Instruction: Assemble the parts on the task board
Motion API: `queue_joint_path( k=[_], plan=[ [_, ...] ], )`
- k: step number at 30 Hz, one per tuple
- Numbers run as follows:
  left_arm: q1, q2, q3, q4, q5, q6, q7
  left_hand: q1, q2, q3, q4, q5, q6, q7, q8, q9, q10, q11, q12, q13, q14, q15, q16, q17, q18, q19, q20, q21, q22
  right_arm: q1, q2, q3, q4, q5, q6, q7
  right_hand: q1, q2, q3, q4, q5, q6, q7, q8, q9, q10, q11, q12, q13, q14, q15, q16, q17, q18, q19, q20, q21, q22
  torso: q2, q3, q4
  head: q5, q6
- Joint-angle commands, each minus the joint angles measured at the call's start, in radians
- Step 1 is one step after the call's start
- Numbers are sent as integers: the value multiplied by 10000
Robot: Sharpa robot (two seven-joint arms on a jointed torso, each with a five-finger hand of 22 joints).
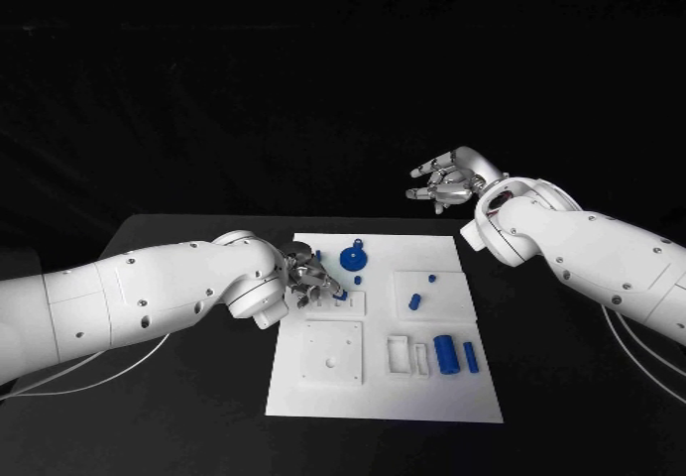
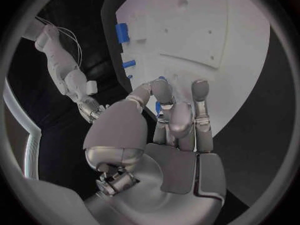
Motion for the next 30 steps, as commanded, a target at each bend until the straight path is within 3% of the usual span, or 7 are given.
queue_joint_path(
  k=[1, 7, 11, 14, 15, 20, 30],
  plan=[
    [-25, 44, 5, -26, -542, 297, -93, -75, 34, 225, -225, 67, 2123, -1047, 372, 5808, 397, -60, -11, 6, 53, 42, 13, -3, 166, 83, -15, -170, 178, 3, -1, 7, 5, 25, 42, 71, -129, 10, 58, 25, 23, 61, -13, -31, -14, -65, -38, 28, -17, -68, -4, -50, -9, 154, 264, -13, -69, -11, 7, -3, -8, 7, -9],
    [-114, 114, 5, -144, -724, 225, -138, -278, 95, 324, -261, 178, 2087, -1064, 521, 5925, 394, -66, 76, 54, 57, 37, 74, 48, 150, 209, -22, -460, 563, 3, -5, 7, 5, 27, 46, 70, -136, 12, 70, 36, 62, 67, -14, -29, -13, -70, -40, 31, -29, -74, -4, -53, -22, 154, 265, -14, -77, -13, 8, -6, -16, 3, -33],
    [-153, 132, 5, -183, -778, 205, -147, -564, 178, 487, -394, 252, 1912, -1076, 958, 5816, 390, -79, 172, 86, 54, 25, 86, 26, 139, 276, -25, -621, 758, 3, -8, 7, 2, 28, 57, 52, -85, -1, 88, -7, 52, 68, -13, -30, -13, -77, -39, 23, -38, -86, -6, -69, -38, 153, 260, -15, -82, -13, 6, 1, -14, -8, -24],
    [-167, 139, 6, -200, -809, 228, -153, -565, 178, 487, -395, 252, 1910, -1076, 961, 5815, 390, -79, 173, 86, 54, 25, 86, 25, 140, 276, -24, -622, 760, 3, -3, 7, -6, 28, 56, 36, -83, -2, 96, -28, 57, 67, -12, -32, -14, -72, -39, 7, -58, -93, -4, -79, -51, 154, 260, -15, -85, -12, 6, 2, -18, -9, -20],
    [-171, 143, 6, -203, -817, 253, -159, -593, 208, 482, -441, 257, 1834, -1087, 1157, 5707, 386, -82, 206, 97, 56, 26, 103, 24, 153, 333, -8, -761, 913, 3, -1, 7, -8, 28, 58, 30, -83, -2, 96, -28, 57, 67, -12, -32, -14, -72, -39, 7, -58, -93, -4, -79, -51, 154, 260, -15, -85, -12, 6, 2, -18, -9, -20],
    [-177, 159, 6, -209, -849, 339, -188, -626, 224, 479, -471, 273, 1773, -1089, 1353, 5588, 389, -79, 211, 107, 57, 27, 121, 21, 142, 418, -12, -967, 1148, 3, 12, 7, -19, 27, 58, 10, -102, -3, 98, -39, 66, 68, -14, -32, -14, -62, -42, -14, -87, -96, -6, -84, -61, 153, 260, -14, -89, -10, 6, 7, -7, -11, -40],
    [-179, 212, 6, -250, -1107, 499, -231, -684, 242, 495, -467, 299, 1755, -1095, 1421, 5608, 386, -80, 255, 135, 57, 28, 146, 39, 134, 445, -15, -1027, 1203, 3, 25, 6, -14, 26, 67, -9, -117, 1, 103, -52, 82, 73, -15, -32, -14, -43, -45, -31, -125, -93, -8, -74, -61, 151, 263, -17, -93, -8, 4, 5, -13, 10, -68]
  ],
)
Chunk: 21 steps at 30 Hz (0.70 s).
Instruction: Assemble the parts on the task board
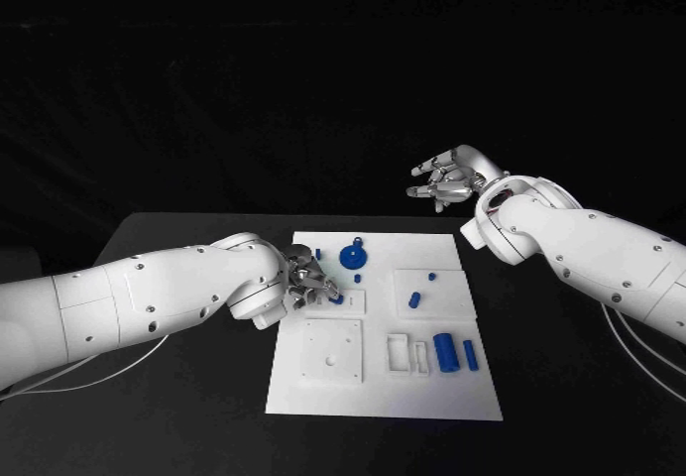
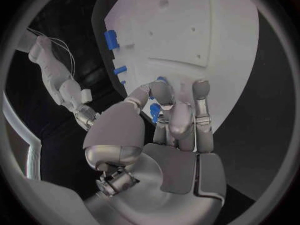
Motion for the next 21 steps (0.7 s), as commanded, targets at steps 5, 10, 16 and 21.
queue_joint_path(
  k=[5, 10, 16, 21],
  plan=[
    [-5, 63, 6, -29, -397, 287, -73, -15, 96, 17, -34, 15, 1737, -1094, 1447, 5608, 382, -116, 30, 11, 45, 21, 51, -12, 130, 79, 8, -67, 152, 2, 7, 5, 19, 3, 66, 14, -86, -40, 16, -26, 39, 77, -16, -31, -14, -3, -10, -30, -18, -95, -9, -14, -15, 155, 265, -18, -58, -9, -4, -1, -6, 0, -14],
    [-7, 72, 6, -47, -439, 334, -123, -27, 99, 9, -29, -15, 1735, -1096, 1464, 5609, 381, -113, 34, 16, 40, 25, 53, -14, 124, 80, 10, -86, 157, 2, 2, 5, 22, 3, 67, 9, -93, -39, 16, -27, 43, 79, -17, -31, -14, -2, -10, -30, -24, -96, -9, -14, -17, 154, 266, -18, -59, -8, -5, 0, 2, 9, -26],
    [-10, 76, 6, -57, -550, 381, -161, 23, 68, -43, -32, -141, 1735, -1096, 1478, 5594, 381, -108, 38, 30, 30, 34, 57, -19, 121, 79, 24, -112, 163, 2, 2, 5, 18, 3, 65, 7, -110, -34, 13, -23, 59, 83, -18, -31, -14, -2, -12, -24, -37, -96, -10, -11, -21, 152, 267, -19, -64, -9, -7, 1, 6, 11, -33],
    [-16, 75, 6, -51, -756, 434, -184, 220, 17, -199, 81, -244, 1741, -1094, 1497, 5536, 382, -107, 24, 69, 24, 47, 69, -22, 154, 86, 74, -145, 171, 2, 24, 5, -1, 3, 65, 12, -110, -34, 13, -23, 59, 83, -18, -31, -14, -2, -12, -24, -37, -96, -10, -11, -21, 152, 267, -19, -64, -9, -5, -2, 3, 28, -52]
  ],
)
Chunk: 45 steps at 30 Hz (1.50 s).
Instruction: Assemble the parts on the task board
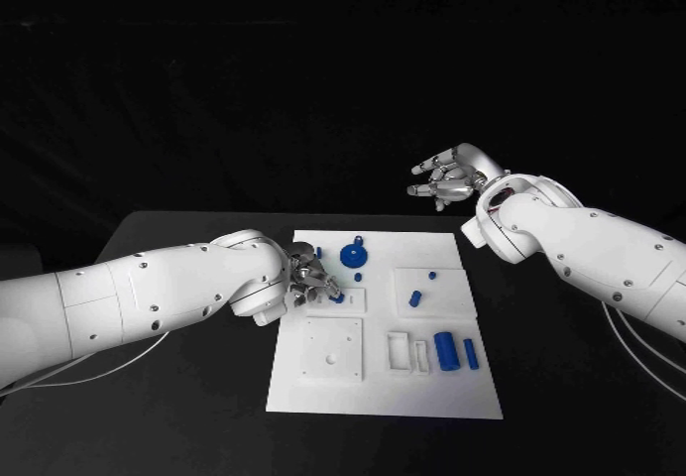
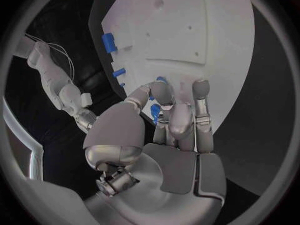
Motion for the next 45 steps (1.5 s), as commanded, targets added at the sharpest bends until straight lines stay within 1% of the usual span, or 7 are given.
queue_joint_path(
  k=[1, 4, 7, 10, 20, 34, 45],
  plan=[
    [-29, 8, -20, -2, -340, 247, -157, 211, 36, -90, 35, -81, 1745, -1097, 1500, 5534, 384, -106, 30, 21, 21, 35, 75, -4, 157, 54, 36, -68, 175, 2, 22, 5, -7, -1, 65, 26, -70, 7, 14, -23, 60, 83, -18, -31, -14, -4, -13, -24, -8, -60, 26, -12, -11, 154, 267, -19, -64, -9, 3, -2, 1, 8, -12],
    [-31, -7, -20, 1, -377, 272, -173, 217, 36, -98, 46, -113, 1746, -1097, 1503, 5532, 385, -106, 35, 26, 18, 36, 73, -10, 157, 53, 39, -69, 176, 1, 28, 5, -13, -1, 67, 26, -79, 10, 23, -18, 81, 93, -19, -30, -14, -7, -14, -20, -21, -63, 25, -13, -19, 153, 269, -20, -68, -8, 3, 1, 5, 17, -19],
    [-35, -27, -20, 5, -398, 293, -186, 254, 39, -145, 85, -257, 1761, -1100, 1517, 5527, 384, -103, 47, 43, 25, 43, 89, 14, 159, 52, 52, -73, 177, 1, 31, 5, -18, -2, 69, 23, -79, 10, 23, -18, 81, 93, -19, -30, -14, -7, -14, -20, -21, -63, 25, -13, -19, 153, 269, -20, -68, -8, -1, 0, 4, 17, -30],
    [-38, -44, -20, 10, -409, 306, -197, 325, 82, -239, 155, -688, 1787, -1107, 1538, 5531, 384, -100, 74, 68, 31, 48, 109, 37, 160, 51, 71, -76, 177, 1, 33, 5, -26, -3, 72, 19, -79, 10, 23, -18, 81, 93, -19, -30, -14, -7, -14, -20, -21, -63, 25, -13, -19, 153, 269, -20, -68, -8, 0, -4, -1, 27, -39],
    [-48, -45, -20, 32, -421, 453, -199, 564, 180, -564, 424, -1375, 1828, -1118, 1581, 5532, 380, -89, 121, 176, 36, 69, 157, 81, 219, 42, 160, -88, 178, 0, 40, 5, -45, -5, 74, 15, -94, 6, 43, -20, 152, 104, -21, -31, -14, -13, -17, -16, -36, -69, 22, -18, -30, 151, 268, -22, -75, -6, 1, -7, -4, 46, -41],
    [-53, 20, -19, 17, -400, 482, -138, 587, 243, -656, 542, -1433, 1838, -1121, 1601, 5538, 380, -86, 134, 222, 37, 75, 177, 89, 249, 37, 197, -90, 178, -1, 74, 5, -88, -7, 72, 11, -148, -5, 95, 9, 268, 116, -25, -31, -14, -12, -23, -11, -51, -67, 18, -17, -40, 147, 271, -26, -80, -2, 1, 5, -11, 56, -25],
    [-53, 128, -15, -203, -328, 389, -77, 607, 285, -571, 535, -1248, 1813, -1119, 1616, 5562, 380, -91, 120, 225, 36, 70, 173, 62, 270, 41, 205, -88, 180, -3, 116, 5, -146, -7, 85, 17, -170, -17, 109, 22, 336, 111, -25, -32, -14, -14, -24, -8, -57, -69, 17, -21, -48, 145, 272, -28, -82, 0, 5, 5, -21, 62, -6]
  ],
)
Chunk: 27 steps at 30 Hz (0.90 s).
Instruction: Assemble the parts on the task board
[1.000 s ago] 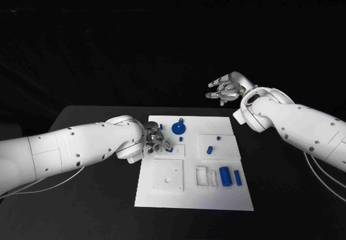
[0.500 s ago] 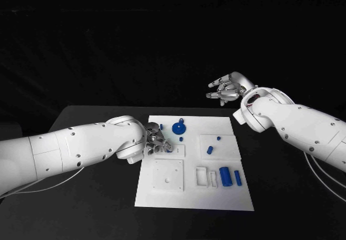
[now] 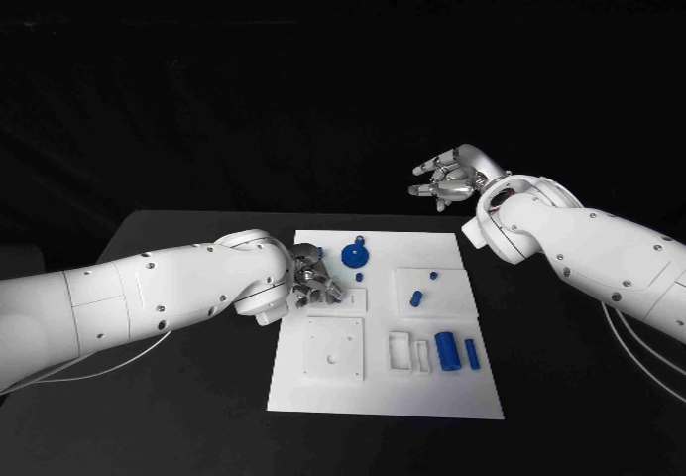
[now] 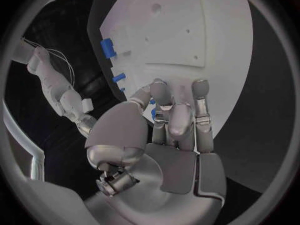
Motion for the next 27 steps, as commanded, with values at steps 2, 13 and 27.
queue_joint_path(
  k=[2, 13, 27],
  plan=[
    [-29, 32, -25, -162, 11, 49, -67, 89, 81, 103, -13, 99, 421, -523, 20, 28, 312, -190, 23, 6, 3, 32, 59, -14, 114, -30, 59, -48, 181, -2, 20, 5, -21, -7, 89, 34, -94, -16, 54, 23, 36, 79, 8, -32, -15, -31, -40, -8, -16, -70, 17, -22, -16, 147, 272, -28, -45, -1, 6, -2, -8, -5, 8],
    [-29, 90, -22, -305, 304, 300, -26, 60, 84, 143, -20, 35, 368, -515, 30, 66, 314, -188, -3, -34, -34, 29, 9, -134, 120, -48, 63, -55, 180, -15, 45, 5, -69, -7, 129, 38, -123, -16, 61, 41, 78, 85, 7, -32, -14, -29, -40, -1, -19, -68, 15, -14, -15, 145, 273, -28, -48, 0, -1, -3, 11, -33, 2],
    [-28, 138, -21, -393, 551, 584, -8, 80, -24, -57, 86, -231, 342, -506, 6, 43, 315, -174, -21, -107, -68, 41, -21, -226, 115, -63, 77, -99, 175, -42, 79, 4, -114, -7, 179, 41, -147, -8, 62, 70, 106, 86, 6, -31, -14, -33, -42, 5, -19, -72, 16, -14, -19, 143, 274, -29, -52, -1, -3, -8, 13, -44, 0]
  ],
)
